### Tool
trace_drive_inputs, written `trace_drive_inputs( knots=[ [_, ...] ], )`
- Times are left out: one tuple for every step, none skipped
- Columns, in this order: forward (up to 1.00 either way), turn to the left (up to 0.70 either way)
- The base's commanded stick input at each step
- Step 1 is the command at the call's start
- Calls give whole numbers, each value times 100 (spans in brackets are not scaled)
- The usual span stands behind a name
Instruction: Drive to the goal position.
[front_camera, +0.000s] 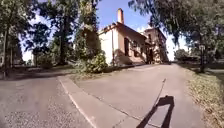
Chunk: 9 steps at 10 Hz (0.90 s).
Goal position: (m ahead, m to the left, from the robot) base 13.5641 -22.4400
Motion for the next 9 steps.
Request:
trace_drive_inputs(
  knots=[
    [70,-14],
    [70,-14],
    [70,-14],
    [70,-14],
    [70,-14],
    [70,-14],
    [70,-14],
    [70,-14],
    [70,-14]
  ],
)
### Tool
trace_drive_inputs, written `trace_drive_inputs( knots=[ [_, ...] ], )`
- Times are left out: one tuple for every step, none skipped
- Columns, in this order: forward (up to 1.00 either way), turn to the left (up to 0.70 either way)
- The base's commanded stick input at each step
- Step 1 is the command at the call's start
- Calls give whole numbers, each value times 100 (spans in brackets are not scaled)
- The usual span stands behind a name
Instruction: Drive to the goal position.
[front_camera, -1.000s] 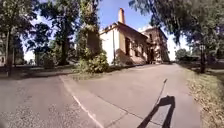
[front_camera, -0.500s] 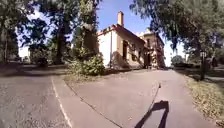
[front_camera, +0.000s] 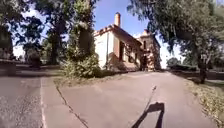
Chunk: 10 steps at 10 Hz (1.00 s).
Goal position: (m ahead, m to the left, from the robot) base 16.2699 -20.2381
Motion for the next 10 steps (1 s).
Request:
trace_drive_inputs(
  knots=[
    [70,-14],
    [70,-14],
    [70,-14],
    [70,-14],
    [52,-28],
    [11,-61],
    [0,-70],
    [0,-70],
    [0,-70],
    [0,-70]
  ],
)
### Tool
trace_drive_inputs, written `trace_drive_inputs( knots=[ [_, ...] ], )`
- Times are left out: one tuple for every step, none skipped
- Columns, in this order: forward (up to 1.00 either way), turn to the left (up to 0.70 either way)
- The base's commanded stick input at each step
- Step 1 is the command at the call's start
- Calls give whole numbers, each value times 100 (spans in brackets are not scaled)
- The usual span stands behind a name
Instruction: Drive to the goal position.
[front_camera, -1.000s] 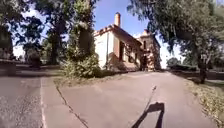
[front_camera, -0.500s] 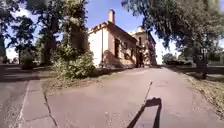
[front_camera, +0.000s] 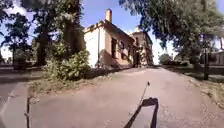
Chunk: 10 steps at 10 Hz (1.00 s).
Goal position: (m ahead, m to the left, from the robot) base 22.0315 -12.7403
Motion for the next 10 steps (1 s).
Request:
trace_drive_inputs(
  knots=[
    [0,-70],
    [0,-70],
    [0,-70],
    [0,-70],
    [0,-70],
    [0,-70],
    [0,-70],
    [0,-70],
    [0,-70],
    [0,-70]
  ],
)
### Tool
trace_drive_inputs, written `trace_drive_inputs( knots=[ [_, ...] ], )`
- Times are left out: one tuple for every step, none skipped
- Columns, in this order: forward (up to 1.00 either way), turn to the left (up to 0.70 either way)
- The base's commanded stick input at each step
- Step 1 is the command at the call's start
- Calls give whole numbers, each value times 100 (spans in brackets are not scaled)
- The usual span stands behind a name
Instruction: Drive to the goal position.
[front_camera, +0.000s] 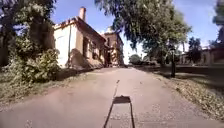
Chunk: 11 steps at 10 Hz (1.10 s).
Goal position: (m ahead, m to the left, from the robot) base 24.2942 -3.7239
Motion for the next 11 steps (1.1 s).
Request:
trace_drive_inputs(
  knots=[
    [0,-33],
    [27,-14],
    [58,-4],
    [70,0],
    [70,0],
    [70,0],
    [70,0],
    [70,0],
    [70,0],
    [70,0],
    [70,0]
  ],
)
